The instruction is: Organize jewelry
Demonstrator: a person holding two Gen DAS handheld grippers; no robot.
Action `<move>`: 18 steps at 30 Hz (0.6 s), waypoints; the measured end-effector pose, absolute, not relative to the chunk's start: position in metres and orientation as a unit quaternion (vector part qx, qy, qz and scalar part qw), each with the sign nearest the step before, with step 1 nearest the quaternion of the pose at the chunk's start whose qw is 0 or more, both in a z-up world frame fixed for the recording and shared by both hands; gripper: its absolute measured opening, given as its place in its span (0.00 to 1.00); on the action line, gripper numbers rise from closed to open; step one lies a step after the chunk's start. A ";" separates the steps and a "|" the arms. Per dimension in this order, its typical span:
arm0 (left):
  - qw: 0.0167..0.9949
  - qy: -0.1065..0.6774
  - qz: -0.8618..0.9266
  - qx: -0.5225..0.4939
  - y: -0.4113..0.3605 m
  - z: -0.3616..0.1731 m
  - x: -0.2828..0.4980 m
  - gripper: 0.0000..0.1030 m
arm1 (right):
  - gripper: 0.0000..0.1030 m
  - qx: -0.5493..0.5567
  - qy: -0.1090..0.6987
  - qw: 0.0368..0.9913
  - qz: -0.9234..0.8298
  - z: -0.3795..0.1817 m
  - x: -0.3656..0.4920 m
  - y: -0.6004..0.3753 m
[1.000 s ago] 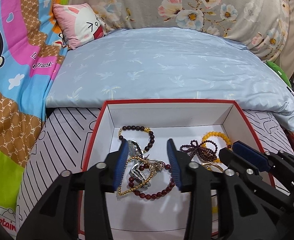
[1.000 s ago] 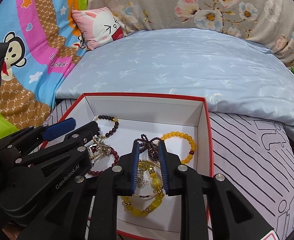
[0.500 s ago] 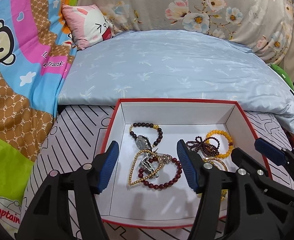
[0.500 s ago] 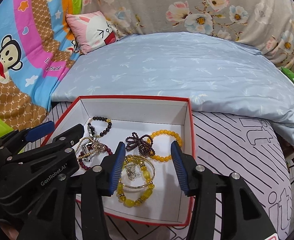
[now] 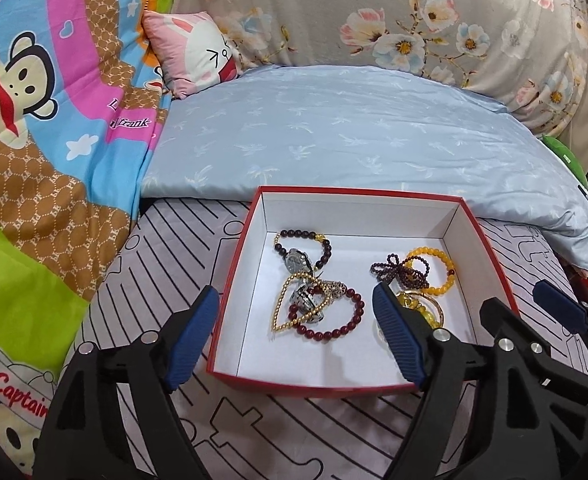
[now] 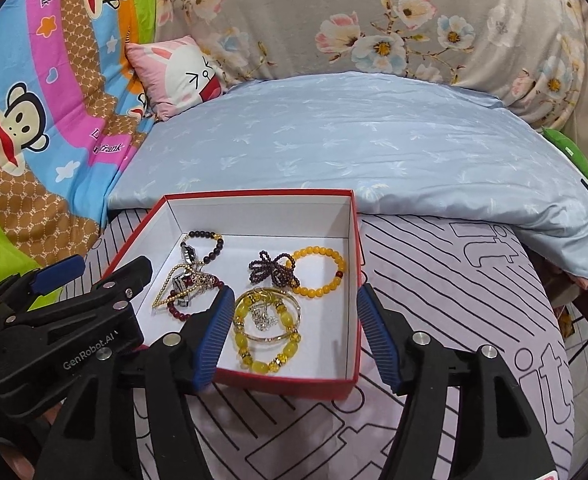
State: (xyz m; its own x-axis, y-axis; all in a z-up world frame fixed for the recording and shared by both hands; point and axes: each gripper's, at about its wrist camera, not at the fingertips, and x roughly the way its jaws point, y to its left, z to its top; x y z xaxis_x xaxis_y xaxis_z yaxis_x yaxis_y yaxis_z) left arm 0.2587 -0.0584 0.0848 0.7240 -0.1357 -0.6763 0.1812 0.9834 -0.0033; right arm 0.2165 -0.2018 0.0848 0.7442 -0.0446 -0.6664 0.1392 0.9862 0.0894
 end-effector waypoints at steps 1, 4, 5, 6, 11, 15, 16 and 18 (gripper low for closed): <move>0.928 0.362 -0.085 0.032 -0.058 0.085 0.257 0.75 | 0.61 0.069 0.354 0.932 -0.050 0.085 0.213 -0.202; 0.928 0.362 -0.081 0.034 -0.056 0.084 0.250 0.77 | 0.64 0.069 0.351 0.932 -0.055 0.084 0.205 -0.200; 0.928 0.362 -0.079 0.033 -0.054 0.084 0.248 0.77 | 0.65 0.068 0.350 0.933 -0.058 0.084 0.203 -0.200; 0.929 0.361 -0.078 0.032 -0.054 0.083 0.245 0.78 | 0.65 0.066 0.348 0.933 -0.060 0.084 0.200 -0.199; 0.932 0.354 -0.068 0.022 -0.049 0.078 0.233 0.81 | 0.67 0.044 0.327 0.941 -0.079 0.083 0.186 -0.193; 0.933 0.354 -0.062 0.031 -0.049 0.072 0.226 0.81 | 0.68 0.029 0.327 0.941 -0.086 0.078 0.179 -0.188; 0.933 0.353 -0.060 0.034 -0.049 0.071 0.225 0.81 | 0.68 0.028 0.329 0.940 -0.086 0.077 0.179 -0.188; 0.934 0.352 -0.057 0.034 -0.048 0.070 0.222 0.81 | 0.68 0.031 0.331 0.939 -0.085 0.075 0.177 -0.188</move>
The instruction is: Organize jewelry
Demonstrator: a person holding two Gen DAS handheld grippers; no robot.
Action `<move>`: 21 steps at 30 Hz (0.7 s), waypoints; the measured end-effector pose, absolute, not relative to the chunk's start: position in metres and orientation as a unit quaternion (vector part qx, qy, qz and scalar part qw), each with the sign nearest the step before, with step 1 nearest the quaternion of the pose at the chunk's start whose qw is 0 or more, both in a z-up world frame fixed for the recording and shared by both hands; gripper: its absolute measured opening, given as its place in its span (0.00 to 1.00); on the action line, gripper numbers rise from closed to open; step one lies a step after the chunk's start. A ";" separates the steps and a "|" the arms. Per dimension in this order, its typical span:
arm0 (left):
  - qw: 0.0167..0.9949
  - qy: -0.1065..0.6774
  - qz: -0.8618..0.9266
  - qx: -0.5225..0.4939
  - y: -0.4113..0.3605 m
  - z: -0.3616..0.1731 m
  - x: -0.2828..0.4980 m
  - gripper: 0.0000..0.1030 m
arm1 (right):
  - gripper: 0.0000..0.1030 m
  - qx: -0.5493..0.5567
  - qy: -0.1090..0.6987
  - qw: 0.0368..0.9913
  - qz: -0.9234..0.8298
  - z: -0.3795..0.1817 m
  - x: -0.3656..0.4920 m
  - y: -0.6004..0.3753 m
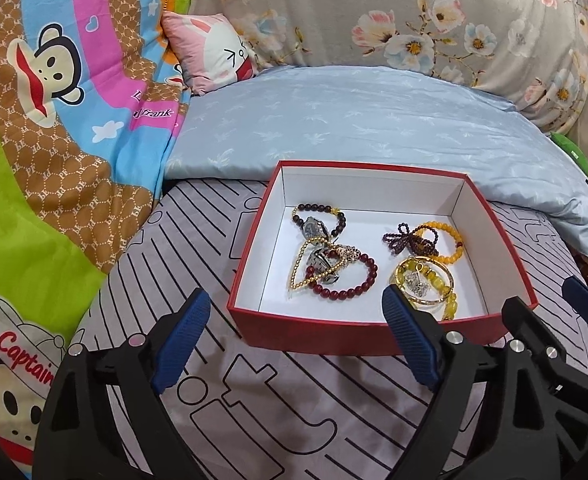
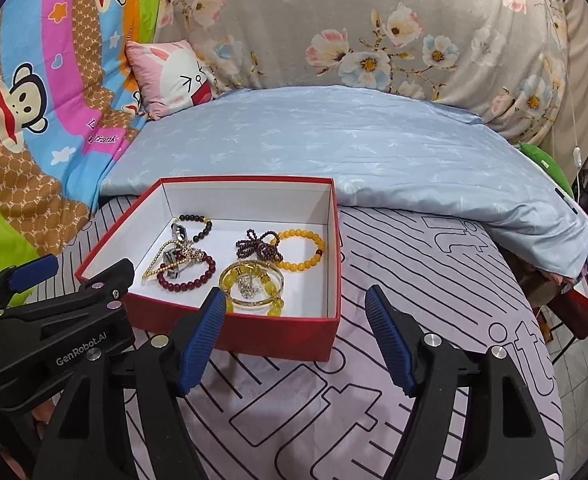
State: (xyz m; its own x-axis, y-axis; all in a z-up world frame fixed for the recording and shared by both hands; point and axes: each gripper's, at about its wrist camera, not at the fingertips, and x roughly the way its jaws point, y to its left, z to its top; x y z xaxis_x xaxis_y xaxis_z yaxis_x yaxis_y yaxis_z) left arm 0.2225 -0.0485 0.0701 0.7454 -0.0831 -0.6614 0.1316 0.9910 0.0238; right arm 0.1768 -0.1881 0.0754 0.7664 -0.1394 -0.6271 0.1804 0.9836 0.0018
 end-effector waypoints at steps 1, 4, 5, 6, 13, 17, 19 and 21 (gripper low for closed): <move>0.934 0.352 -0.057 0.034 -0.049 0.070 0.222 0.81 | 0.68 0.033 0.332 0.939 -0.085 0.075 0.176 -0.188; 0.934 0.352 -0.055 0.033 -0.048 0.069 0.220 0.81 | 0.68 0.039 0.333 0.938 -0.085 0.073 0.174 -0.188; 0.934 0.352 -0.054 0.033 -0.048 0.069 0.219 0.81 | 0.68 0.039 0.334 0.938 -0.085 0.073 0.173 -0.187; 0.934 0.352 -0.053 0.033 -0.047 0.068 0.219 0.81 | 0.68 0.039 0.334 0.938 -0.085 0.072 0.172 -0.187; 0.933 0.354 -0.050 0.033 -0.045 0.067 0.216 0.81 | 0.68 0.037 0.336 0.938 -0.082 0.072 0.170 -0.184; 0.934 0.353 -0.049 0.032 -0.044 0.068 0.215 0.81 | 0.68 0.038 0.336 0.937 -0.082 0.072 0.170 -0.184; 0.934 0.353 -0.048 0.032 -0.044 0.068 0.214 0.81 | 0.68 0.038 0.336 0.937 -0.082 0.073 0.170 -0.184; 0.934 0.354 -0.049 0.032 -0.044 0.068 0.215 0.81 | 0.68 0.039 0.337 0.937 -0.082 0.073 0.170 -0.184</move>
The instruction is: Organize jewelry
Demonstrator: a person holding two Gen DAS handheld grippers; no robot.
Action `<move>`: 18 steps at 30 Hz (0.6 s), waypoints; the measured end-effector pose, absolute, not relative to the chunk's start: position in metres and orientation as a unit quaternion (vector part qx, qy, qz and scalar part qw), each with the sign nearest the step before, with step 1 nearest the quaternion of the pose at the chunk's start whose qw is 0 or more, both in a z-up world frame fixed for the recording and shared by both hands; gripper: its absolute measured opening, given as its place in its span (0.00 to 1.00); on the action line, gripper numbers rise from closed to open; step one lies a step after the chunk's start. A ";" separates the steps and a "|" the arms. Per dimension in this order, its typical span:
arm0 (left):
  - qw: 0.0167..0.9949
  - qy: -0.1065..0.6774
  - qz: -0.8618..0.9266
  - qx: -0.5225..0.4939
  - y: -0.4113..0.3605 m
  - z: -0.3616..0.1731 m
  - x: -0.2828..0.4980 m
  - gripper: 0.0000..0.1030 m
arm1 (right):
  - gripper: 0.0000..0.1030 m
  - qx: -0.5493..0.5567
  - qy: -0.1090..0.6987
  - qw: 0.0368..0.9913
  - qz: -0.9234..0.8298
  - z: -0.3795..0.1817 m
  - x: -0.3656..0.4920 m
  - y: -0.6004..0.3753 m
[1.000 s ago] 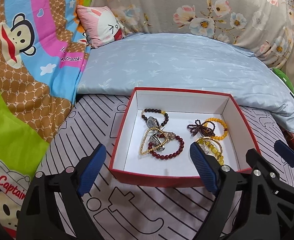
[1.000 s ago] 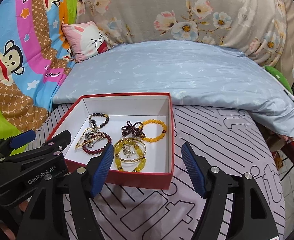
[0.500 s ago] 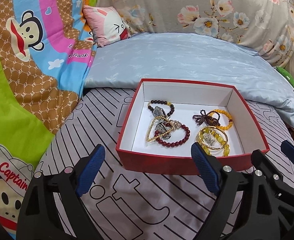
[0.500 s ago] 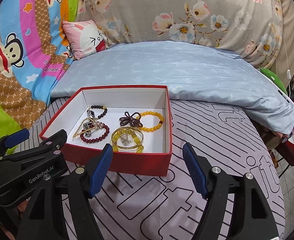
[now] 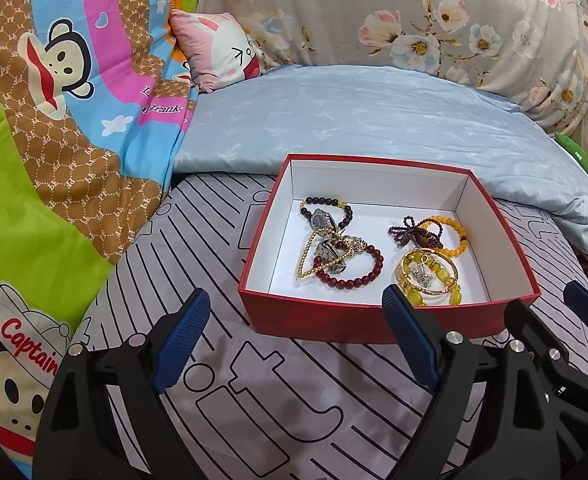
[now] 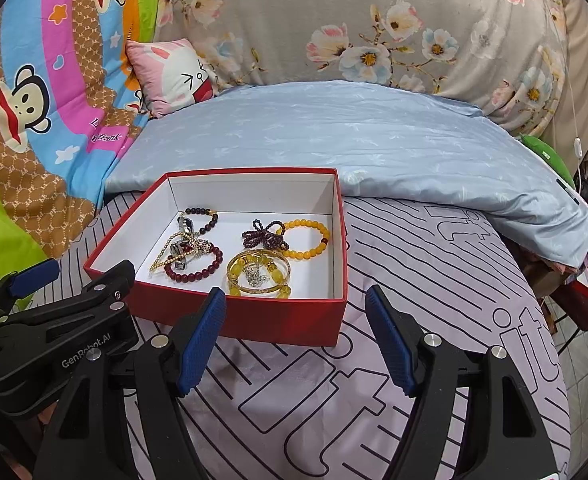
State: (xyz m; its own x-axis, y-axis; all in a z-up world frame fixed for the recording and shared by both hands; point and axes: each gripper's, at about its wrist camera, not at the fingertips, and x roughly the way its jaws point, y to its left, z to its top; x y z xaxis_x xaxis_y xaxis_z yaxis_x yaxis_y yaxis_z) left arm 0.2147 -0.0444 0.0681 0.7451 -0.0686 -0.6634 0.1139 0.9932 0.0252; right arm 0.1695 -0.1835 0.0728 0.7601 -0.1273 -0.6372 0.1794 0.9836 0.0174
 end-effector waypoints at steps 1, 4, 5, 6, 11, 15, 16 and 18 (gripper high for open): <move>0.934 0.354 -0.049 0.032 -0.044 0.068 0.214 0.81 | 0.68 0.038 0.336 0.937 -0.082 0.072 0.170 -0.184; 0.934 0.353 -0.048 0.032 -0.044 0.068 0.214 0.81 | 0.68 0.038 0.336 0.937 -0.082 0.072 0.170 -0.184; 0.934 0.354 -0.047 0.031 -0.044 0.068 0.214 0.81 | 0.68 0.038 0.336 0.937 -0.082 0.073 0.169 -0.184; 0.934 0.353 -0.047 0.031 -0.043 0.068 0.214 0.81 | 0.68 0.038 0.336 0.938 -0.082 0.073 0.169 -0.184; 0.934 0.353 -0.047 0.033 -0.043 0.068 0.213 0.81 | 0.68 0.037 0.336 0.938 -0.084 0.073 0.169 -0.184; 0.935 0.351 -0.042 0.039 -0.044 0.070 0.211 0.81 | 0.68 0.038 0.336 0.937 -0.084 0.072 0.168 -0.183; 0.935 0.350 -0.042 0.039 -0.044 0.070 0.211 0.81 | 0.68 0.037 0.336 0.937 -0.085 0.073 0.167 -0.182; 0.935 0.350 -0.040 0.041 -0.044 0.071 0.211 0.81 | 0.68 0.036 0.336 0.937 -0.084 0.073 0.167 -0.182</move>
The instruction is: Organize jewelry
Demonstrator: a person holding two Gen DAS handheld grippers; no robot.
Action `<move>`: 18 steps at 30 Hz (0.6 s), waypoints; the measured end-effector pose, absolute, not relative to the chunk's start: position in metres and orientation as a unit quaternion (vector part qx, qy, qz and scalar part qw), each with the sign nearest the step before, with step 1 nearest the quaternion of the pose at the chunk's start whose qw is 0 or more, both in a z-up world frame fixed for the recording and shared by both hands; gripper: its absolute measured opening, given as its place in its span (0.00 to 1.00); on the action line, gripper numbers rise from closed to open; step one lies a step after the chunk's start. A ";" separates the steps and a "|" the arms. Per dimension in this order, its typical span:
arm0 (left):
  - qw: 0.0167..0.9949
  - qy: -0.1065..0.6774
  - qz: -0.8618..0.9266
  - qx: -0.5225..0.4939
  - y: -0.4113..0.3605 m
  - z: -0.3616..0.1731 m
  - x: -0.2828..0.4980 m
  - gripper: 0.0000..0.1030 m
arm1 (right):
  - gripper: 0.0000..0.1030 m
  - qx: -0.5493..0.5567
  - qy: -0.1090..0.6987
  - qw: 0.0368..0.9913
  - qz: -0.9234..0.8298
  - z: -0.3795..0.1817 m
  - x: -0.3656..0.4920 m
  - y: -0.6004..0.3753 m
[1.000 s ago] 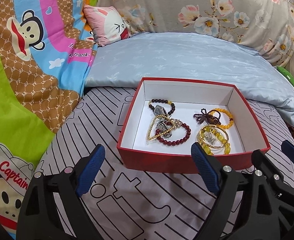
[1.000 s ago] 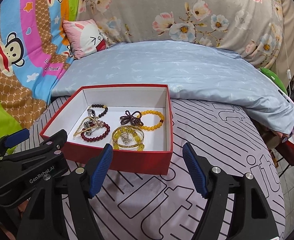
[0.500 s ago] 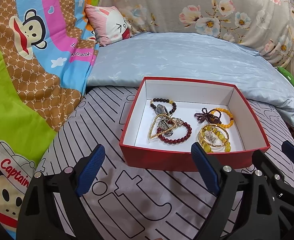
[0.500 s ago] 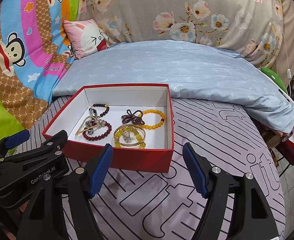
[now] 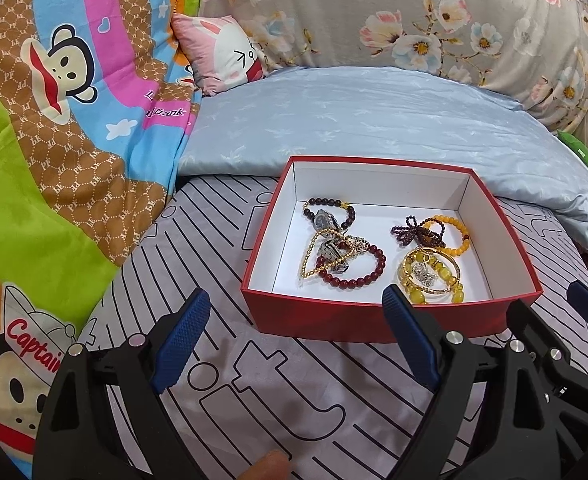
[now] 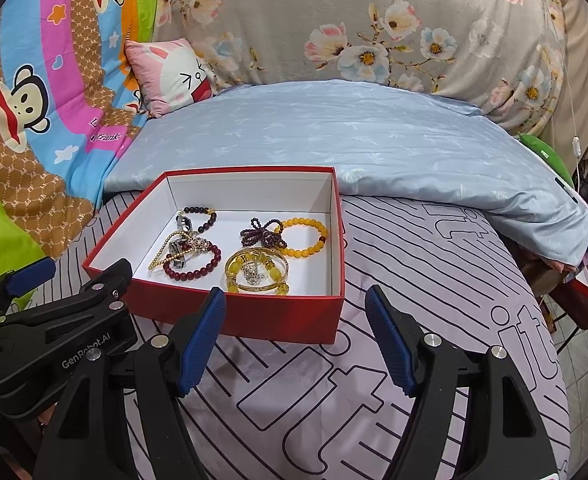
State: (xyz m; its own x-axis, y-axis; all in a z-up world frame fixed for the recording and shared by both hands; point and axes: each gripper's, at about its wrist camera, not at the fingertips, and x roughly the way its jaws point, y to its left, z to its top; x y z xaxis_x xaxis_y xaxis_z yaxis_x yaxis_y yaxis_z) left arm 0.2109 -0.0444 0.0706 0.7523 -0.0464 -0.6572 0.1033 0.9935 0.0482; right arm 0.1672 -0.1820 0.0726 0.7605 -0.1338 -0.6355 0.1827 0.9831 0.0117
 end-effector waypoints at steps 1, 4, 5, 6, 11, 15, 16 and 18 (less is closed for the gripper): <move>0.935 0.350 -0.039 0.042 -0.045 0.071 0.211 0.81 | 0.68 0.037 0.336 0.937 -0.084 0.072 0.168 -0.183; 0.935 0.349 -0.037 0.043 -0.046 0.071 0.211 0.81 | 0.68 0.036 0.336 0.937 -0.084 0.072 0.167 -0.182; 0.935 0.350 -0.036 0.043 -0.046 0.071 0.211 0.81 | 0.68 0.036 0.336 0.937 -0.084 0.072 0.167 -0.182; 0.935 0.350 -0.036 0.043 -0.046 0.070 0.211 0.81 | 0.68 0.037 0.336 0.937 -0.084 0.072 0.167 -0.182; 0.934 0.352 -0.035 0.045 -0.046 0.070 0.211 0.81 | 0.68 0.036 0.336 0.937 -0.085 0.072 0.167 -0.182; 0.934 0.354 -0.036 0.045 -0.046 0.070 0.212 0.81 | 0.68 0.036 0.336 0.937 -0.085 0.072 0.167 -0.182; 0.933 0.355 -0.037 0.045 -0.046 0.070 0.212 0.81 | 0.68 0.036 0.336 0.937 -0.085 0.072 0.166 -0.182; 0.932 0.357 -0.039 0.045 -0.046 0.069 0.212 0.81 | 0.68 0.035 0.337 0.937 -0.085 0.072 0.166 -0.183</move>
State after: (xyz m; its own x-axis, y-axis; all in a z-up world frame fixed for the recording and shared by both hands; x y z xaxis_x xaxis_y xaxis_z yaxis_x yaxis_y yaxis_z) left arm 0.2121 -0.0460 0.0692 0.7416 -0.0400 -0.6696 0.1046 0.9929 0.0566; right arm 0.1660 -0.1829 0.0718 0.7581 -0.1363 -0.6377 0.1838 0.9829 0.0085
